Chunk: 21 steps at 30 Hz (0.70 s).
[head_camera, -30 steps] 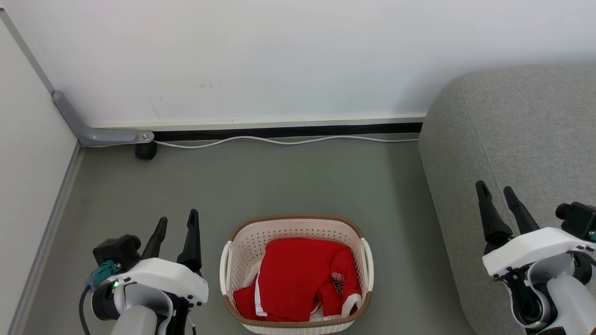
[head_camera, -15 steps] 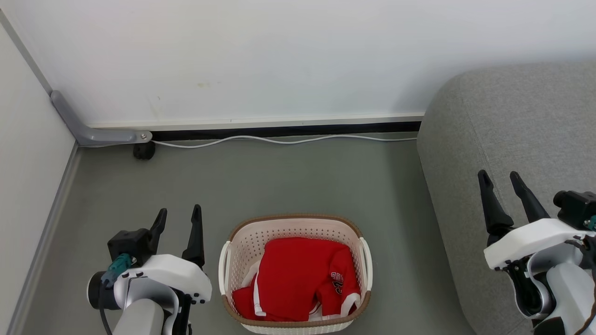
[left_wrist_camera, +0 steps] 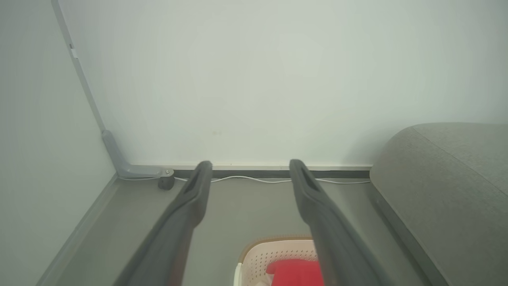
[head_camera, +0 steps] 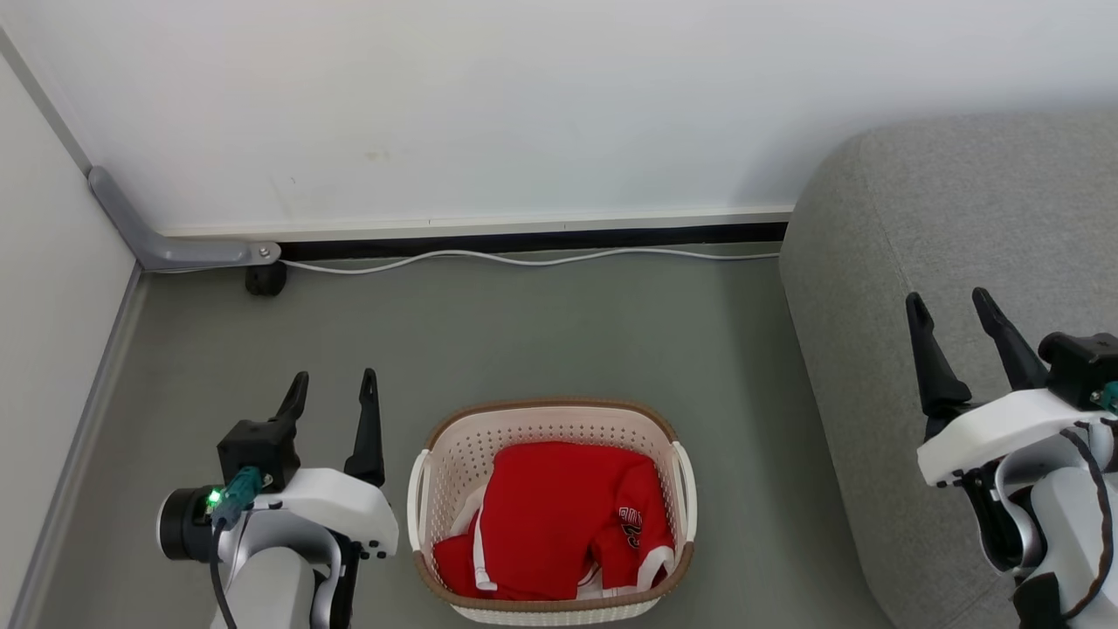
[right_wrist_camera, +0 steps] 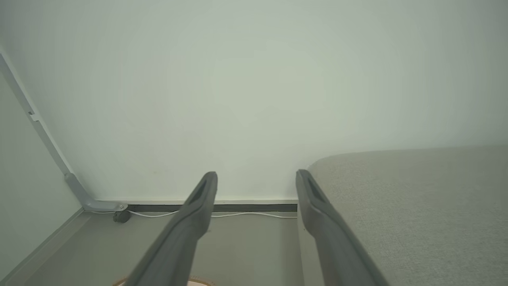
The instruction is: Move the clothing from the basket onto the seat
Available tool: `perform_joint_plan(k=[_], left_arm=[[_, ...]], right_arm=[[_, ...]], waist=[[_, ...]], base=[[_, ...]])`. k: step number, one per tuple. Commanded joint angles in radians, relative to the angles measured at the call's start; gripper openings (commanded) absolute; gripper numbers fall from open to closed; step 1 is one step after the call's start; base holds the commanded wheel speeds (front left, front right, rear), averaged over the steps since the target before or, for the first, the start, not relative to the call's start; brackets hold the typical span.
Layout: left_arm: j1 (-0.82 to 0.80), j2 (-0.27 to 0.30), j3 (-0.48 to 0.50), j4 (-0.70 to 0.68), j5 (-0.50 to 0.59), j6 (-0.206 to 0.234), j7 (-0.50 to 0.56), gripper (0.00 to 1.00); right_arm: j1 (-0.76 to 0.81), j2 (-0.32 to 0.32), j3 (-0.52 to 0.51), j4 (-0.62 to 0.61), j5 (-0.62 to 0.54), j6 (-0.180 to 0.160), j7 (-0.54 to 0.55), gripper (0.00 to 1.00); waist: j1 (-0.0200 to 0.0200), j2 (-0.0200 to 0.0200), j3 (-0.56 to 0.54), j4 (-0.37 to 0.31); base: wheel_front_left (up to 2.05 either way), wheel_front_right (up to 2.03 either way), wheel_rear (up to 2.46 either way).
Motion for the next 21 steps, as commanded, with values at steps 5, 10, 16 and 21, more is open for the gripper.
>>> perform_joint_plan(k=[5,10,16,21], left_arm=[[-0.062,0.022,0.020,-0.014,0.052,0.016,-0.022,1.00],[-0.057,0.022,0.011,-0.019,0.045,0.023,-0.022,1.00],[-0.061,0.022,-0.001,-0.032,0.029,0.034,-0.022,1.00],[-0.072,0.022,-0.026,-0.048,0.008,0.048,-0.022,1.00]], right_arm=[[-0.045,-0.022,0.016,-0.016,-0.050,0.007,-0.024,1.00],[-0.044,-0.021,0.012,-0.020,-0.049,0.007,-0.024,1.00],[-0.048,-0.021,-0.005,-0.032,-0.045,0.007,-0.024,1.00],[-0.058,-0.027,-0.019,-0.059,-0.035,0.007,-0.024,1.00]], waist=[[0.0000,0.0000,0.004,0.001],[0.0000,0.0000,0.008,0.003],[0.0000,0.0000,0.031,0.004],[0.0000,0.0000,0.077,0.002]], base=[[0.00,0.00,0.00],[0.00,0.00,0.00],[0.00,0.00,0.00],[0.00,0.00,0.00]])
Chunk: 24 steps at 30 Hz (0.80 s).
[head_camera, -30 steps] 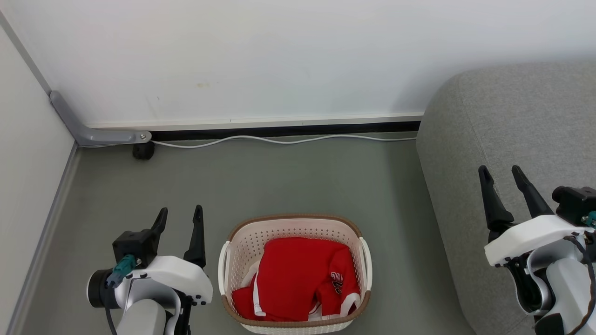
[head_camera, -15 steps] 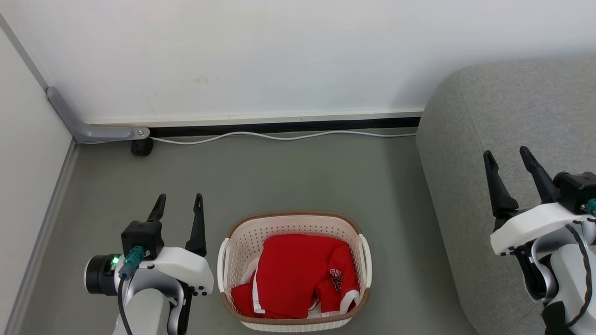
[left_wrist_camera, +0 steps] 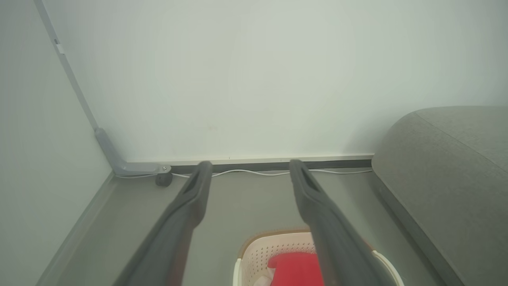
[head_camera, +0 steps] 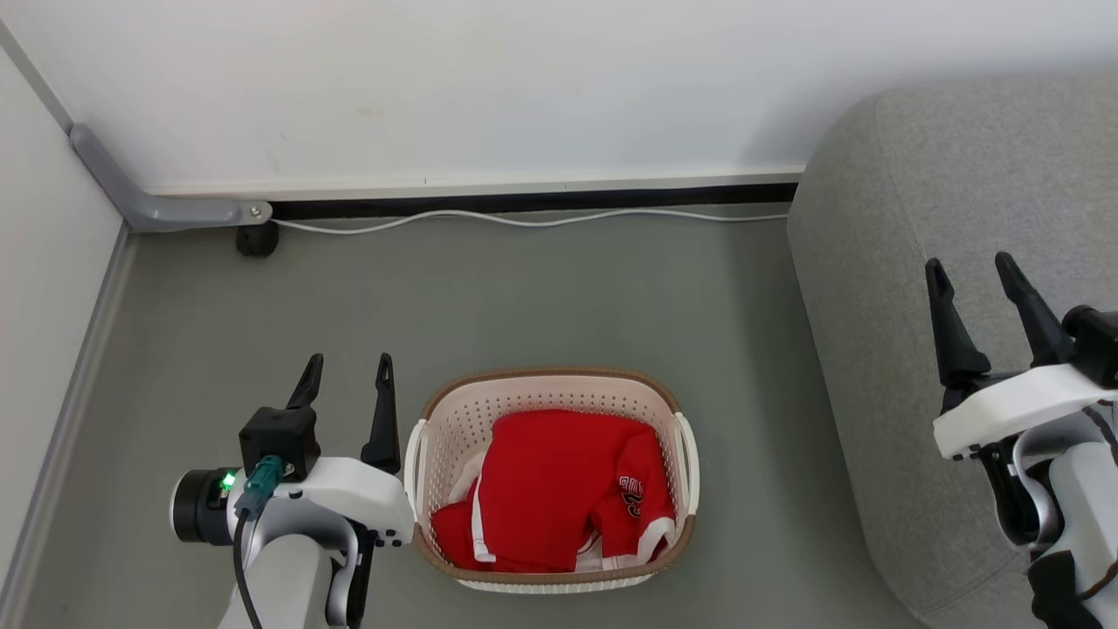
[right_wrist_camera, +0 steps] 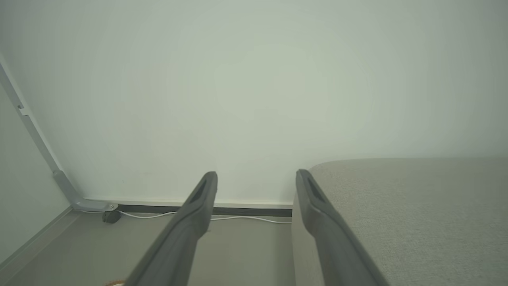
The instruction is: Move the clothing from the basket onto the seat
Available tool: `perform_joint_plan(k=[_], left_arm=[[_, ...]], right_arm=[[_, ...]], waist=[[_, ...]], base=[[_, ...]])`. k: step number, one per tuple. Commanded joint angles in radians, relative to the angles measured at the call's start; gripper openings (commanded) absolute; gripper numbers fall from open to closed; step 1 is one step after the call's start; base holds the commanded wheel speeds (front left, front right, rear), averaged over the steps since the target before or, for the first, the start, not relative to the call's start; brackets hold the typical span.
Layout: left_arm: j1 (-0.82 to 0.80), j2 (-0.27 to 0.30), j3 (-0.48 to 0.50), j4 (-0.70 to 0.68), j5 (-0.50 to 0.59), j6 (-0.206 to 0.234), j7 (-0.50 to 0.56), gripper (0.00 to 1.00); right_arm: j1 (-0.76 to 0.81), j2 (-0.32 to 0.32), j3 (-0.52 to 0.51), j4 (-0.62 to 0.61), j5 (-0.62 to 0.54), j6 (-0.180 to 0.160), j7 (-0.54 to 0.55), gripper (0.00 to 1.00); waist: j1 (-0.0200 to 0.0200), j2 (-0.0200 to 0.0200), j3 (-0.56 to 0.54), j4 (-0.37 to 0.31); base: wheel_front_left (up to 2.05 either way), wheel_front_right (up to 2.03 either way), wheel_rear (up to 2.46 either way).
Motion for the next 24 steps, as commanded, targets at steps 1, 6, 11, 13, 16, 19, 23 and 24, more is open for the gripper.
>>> perform_joint_plan(k=[1,6,11,13,16,19,23,24], left_arm=[[-0.058,0.019,0.016,-0.033,-0.015,0.019,-0.013,1.00],[-0.079,0.019,-0.026,-0.050,-0.063,0.057,-0.013,1.00],[-0.107,0.019,-0.098,-0.067,-0.121,0.097,-0.013,1.00],[-0.123,0.019,-0.128,-0.076,-0.142,0.116,-0.013,1.00],[-0.144,0.019,-0.154,-0.082,-0.162,0.134,-0.013,1.00],[-0.176,0.019,-0.197,-0.086,-0.190,0.161,-0.013,1.00],[-0.222,0.019,-0.237,-0.080,-0.229,0.181,-0.013,1.00],[-0.233,0.019,-0.246,-0.078,-0.238,0.183,-0.013,1.00]], right_arm=[[-0.039,-0.019,0.005,-0.047,0.013,0.007,-0.014,1.00],[-0.055,-0.040,-0.010,-0.107,0.026,0.007,-0.014,1.00],[-0.083,-0.065,-0.024,-0.165,0.047,0.007,-0.014,1.00],[-0.099,-0.077,-0.029,-0.190,0.059,0.007,-0.014,1.00],[-0.117,-0.090,-0.034,-0.216,0.070,0.007,-0.014,1.00],[-0.144,-0.107,-0.044,-0.258,0.080,0.007,-0.014,1.00],[-0.175,-0.124,-0.057,-0.308,0.090,0.007,-0.014,1.00],[-0.181,-0.127,-0.060,-0.320,0.092,0.007,-0.014,1.00]], waist=[[0.0000,0.0000,0.034,-0.002],[0.0000,0.0000,0.116,-0.007],[0.0000,0.0000,0.215,-0.012],[0.0000,0.0000,0.261,-0.016],[0.0000,0.0000,0.308,-0.021],[0.0000,0.0000,0.379,-0.029],[0.0000,0.0000,0.464,-0.034],[0.0000,0.0000,0.483,-0.034]], base=[[0.00,0.00,0.00],[0.00,0.00,0.00],[0.00,0.00,0.00],[0.00,0.00,0.00],[0.00,0.00,0.00],[0.00,0.00,0.00],[0.00,0.00,0.00],[0.00,0.00,0.00]])
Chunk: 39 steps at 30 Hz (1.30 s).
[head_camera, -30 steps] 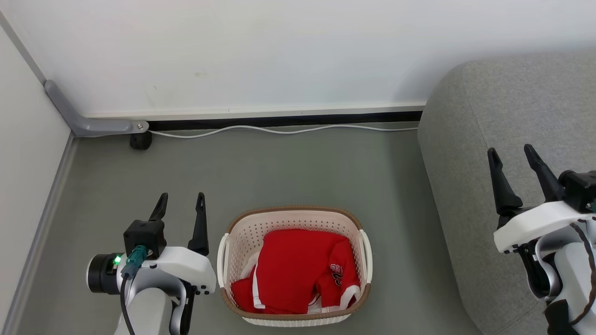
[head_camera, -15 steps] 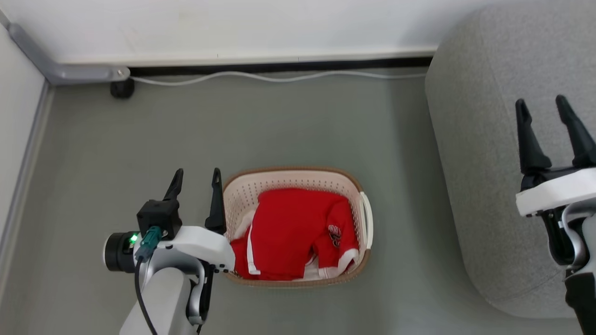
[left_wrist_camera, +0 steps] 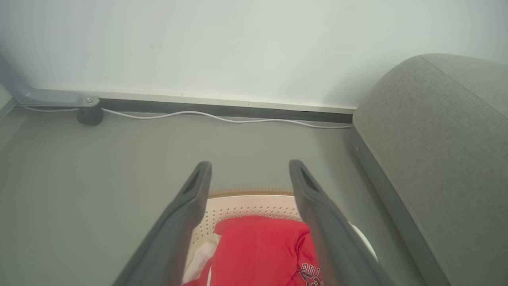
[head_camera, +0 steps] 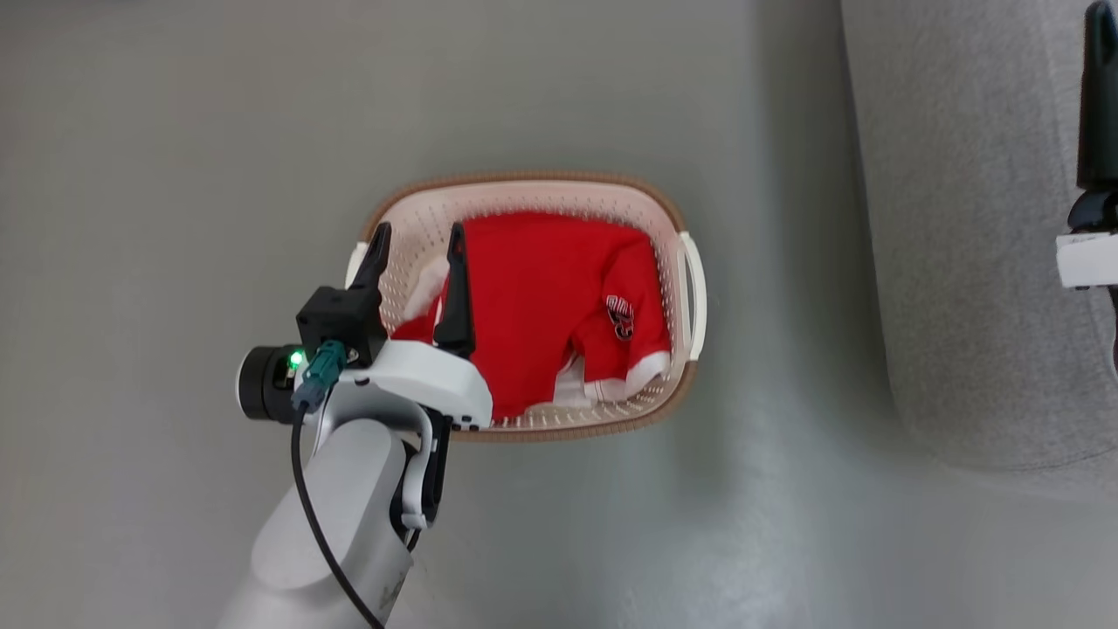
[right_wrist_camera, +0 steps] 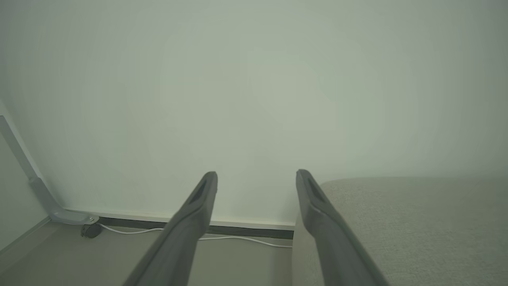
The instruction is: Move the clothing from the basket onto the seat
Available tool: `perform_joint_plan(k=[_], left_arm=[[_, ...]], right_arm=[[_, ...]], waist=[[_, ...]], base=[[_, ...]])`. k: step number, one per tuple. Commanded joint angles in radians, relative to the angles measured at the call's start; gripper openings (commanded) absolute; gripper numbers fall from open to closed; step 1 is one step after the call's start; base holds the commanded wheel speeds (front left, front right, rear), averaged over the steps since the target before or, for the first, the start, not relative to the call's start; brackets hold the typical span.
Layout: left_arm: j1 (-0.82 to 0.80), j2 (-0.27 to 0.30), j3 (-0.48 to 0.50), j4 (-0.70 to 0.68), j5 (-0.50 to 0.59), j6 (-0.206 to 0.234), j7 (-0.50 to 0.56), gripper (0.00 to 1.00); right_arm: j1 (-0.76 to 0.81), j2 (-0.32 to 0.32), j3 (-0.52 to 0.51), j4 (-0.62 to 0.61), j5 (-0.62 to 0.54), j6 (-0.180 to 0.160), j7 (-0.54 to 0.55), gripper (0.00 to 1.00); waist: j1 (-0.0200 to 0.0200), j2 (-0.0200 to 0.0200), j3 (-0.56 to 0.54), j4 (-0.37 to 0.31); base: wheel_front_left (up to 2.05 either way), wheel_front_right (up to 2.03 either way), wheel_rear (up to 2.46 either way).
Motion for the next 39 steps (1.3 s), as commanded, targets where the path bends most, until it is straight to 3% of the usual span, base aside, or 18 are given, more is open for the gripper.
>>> perform_joint_plan(k=[1,12,20,26,35,39], left_arm=[[-0.034,0.015,0.015,-0.016,-0.009,0.012,-0.006,1.00],[-0.173,0.015,-0.043,0.060,-0.077,0.017,-0.006,1.00],[-0.264,0.015,-0.095,0.204,-0.161,0.002,-0.006,1.00],[-0.336,0.015,-0.156,0.351,-0.243,0.021,-0.006,1.00],[-0.456,0.015,-0.239,0.532,-0.326,0.087,-0.006,1.00],[-0.485,0.015,-0.271,0.595,-0.382,0.085,-0.004,1.00]], right_arm=[[-0.008,-0.021,0.005,-0.039,0.012,0.007,-0.012,1.00],[-0.088,-0.051,0.005,-0.155,0.034,0.007,-0.012,1.00],[-0.113,-0.058,0.024,-0.195,0.041,0.007,-0.012,1.00],[-0.118,-0.051,0.033,-0.208,0.045,0.007,-0.012,1.00],[-0.122,-0.040,0.046,-0.228,0.062,0.007,-0.012,1.00],[-0.125,-0.033,0.055,-0.235,0.070,0.007,-0.012,1.00]], waist=[[0.0000,0.0000,0.086,-0.010],[0.0000,0.0000,0.276,-0.036],[0.0000,0.0000,0.349,-0.062],[0.0000,0.0000,0.372,-0.083],[0.0000,0.0000,0.401,-0.104],[0.0000,0.0000,0.411,-0.114]], base=[[0.00,0.00,0.00],[0.00,0.00,0.00],[0.00,0.00,0.00],[0.00,0.00,0.00],[0.00,0.00,0.00],[0.00,0.00,0.00]])
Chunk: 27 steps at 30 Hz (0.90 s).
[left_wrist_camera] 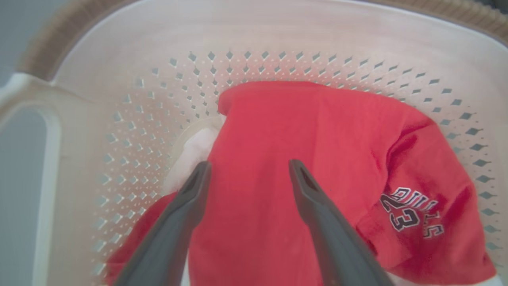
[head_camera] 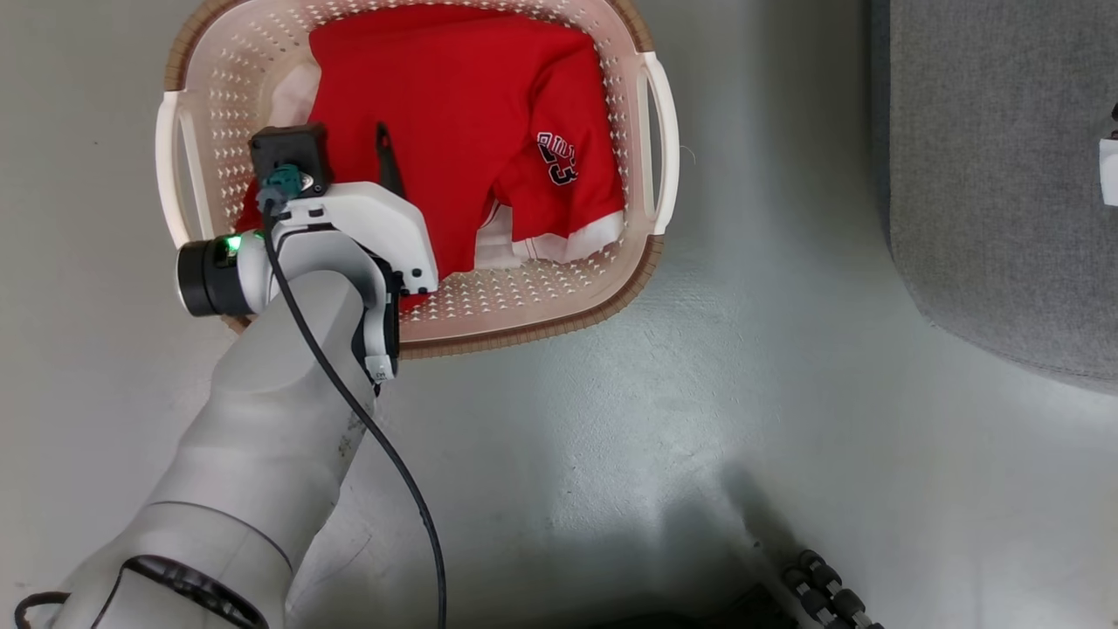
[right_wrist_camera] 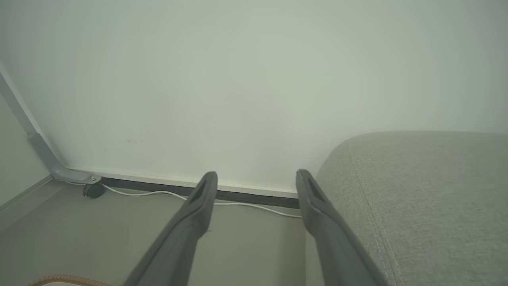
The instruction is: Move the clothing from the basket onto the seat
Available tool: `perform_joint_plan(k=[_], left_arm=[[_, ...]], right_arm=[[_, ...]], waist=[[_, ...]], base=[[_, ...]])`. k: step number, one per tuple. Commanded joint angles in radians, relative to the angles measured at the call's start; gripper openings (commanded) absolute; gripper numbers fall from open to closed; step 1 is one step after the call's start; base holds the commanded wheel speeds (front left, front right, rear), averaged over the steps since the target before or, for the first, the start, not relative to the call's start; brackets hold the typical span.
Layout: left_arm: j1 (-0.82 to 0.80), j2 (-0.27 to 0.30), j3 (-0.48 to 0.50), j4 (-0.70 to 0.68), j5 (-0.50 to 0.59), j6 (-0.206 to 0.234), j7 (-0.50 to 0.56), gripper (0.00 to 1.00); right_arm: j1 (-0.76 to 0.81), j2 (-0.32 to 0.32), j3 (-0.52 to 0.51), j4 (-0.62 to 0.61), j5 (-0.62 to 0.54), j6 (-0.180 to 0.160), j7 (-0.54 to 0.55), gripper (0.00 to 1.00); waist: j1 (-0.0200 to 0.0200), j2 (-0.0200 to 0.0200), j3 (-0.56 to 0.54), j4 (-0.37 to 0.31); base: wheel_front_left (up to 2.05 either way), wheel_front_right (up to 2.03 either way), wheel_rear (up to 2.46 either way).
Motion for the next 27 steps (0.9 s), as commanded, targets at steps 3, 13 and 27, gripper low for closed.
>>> perform_joint_plan(k=[3,13,27], left_arm=[[-0.020,0.013,-0.004,0.030,-0.041,0.013,0.008,1.00],[-0.076,0.013,-0.083,0.074,-0.155,0.000,0.122,1.00],[-0.078,0.013,-0.294,0.008,-0.265,-0.036,0.128,0.00]], right_arm=[[0.019,-0.006,0.012,-0.033,0.014,0.004,-0.006,1.00],[0.012,0.004,0.026,-0.046,0.036,0.004,-0.006,1.00],[-0.001,0.032,0.042,-0.032,0.044,0.004,-0.006,1.00]], waist=[[0.0000,0.0000,0.010,-0.007],[0.0000,0.0000,0.038,-0.023],[0.0000,0.0000,0.017,-0.037]], base=[[0.00,0.00,0.00],[0.00,0.00,0.00],[0.00,0.00,0.00]])
